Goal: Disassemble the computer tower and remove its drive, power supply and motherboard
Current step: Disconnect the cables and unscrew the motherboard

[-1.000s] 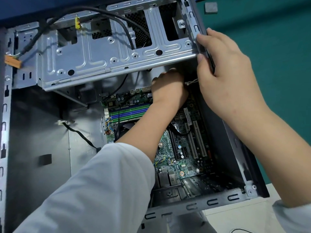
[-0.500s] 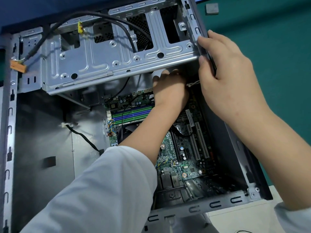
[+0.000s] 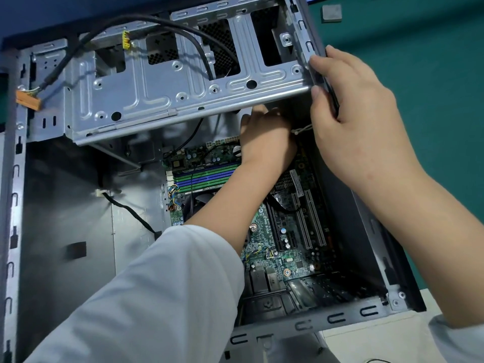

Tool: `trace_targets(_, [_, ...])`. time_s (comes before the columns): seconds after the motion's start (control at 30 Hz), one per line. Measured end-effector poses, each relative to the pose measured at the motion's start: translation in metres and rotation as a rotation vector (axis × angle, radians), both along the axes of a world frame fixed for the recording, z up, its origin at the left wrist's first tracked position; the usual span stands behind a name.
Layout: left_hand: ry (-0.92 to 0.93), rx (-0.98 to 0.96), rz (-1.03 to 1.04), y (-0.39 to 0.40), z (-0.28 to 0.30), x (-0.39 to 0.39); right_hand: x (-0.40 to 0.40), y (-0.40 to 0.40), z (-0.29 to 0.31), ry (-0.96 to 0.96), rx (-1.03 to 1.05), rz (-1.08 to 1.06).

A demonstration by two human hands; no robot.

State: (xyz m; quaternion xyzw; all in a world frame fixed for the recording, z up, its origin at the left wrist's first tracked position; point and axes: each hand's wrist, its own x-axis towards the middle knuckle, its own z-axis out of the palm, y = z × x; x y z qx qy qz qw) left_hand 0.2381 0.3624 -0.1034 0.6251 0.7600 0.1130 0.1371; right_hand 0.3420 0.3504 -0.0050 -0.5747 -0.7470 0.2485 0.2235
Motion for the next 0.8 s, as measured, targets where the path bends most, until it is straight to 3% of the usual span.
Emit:
trace_targets(0.13, [0.033,0.006,-0.043,0.0,0.0,-0.002,0.0,0.0,0.0,-0.001,0.004,0.003])
trace_targets(0.33, [-0.041,-0.144,0.178,0.009,0.001,0.0,0.0,0.0,-0.002,0.019,0.003,0.004])
trace_targets(0.53, [-0.135,-0.247,0.072,0.011,0.0,-0.003,0.001,0.0,-0.003,0.029,0.008,0.0])
trace_targets(0.8, [-0.171,-0.203,0.166,0.013,0.005,0.001,0.001,0.001,-0.003,0.017,0.012,0.005])
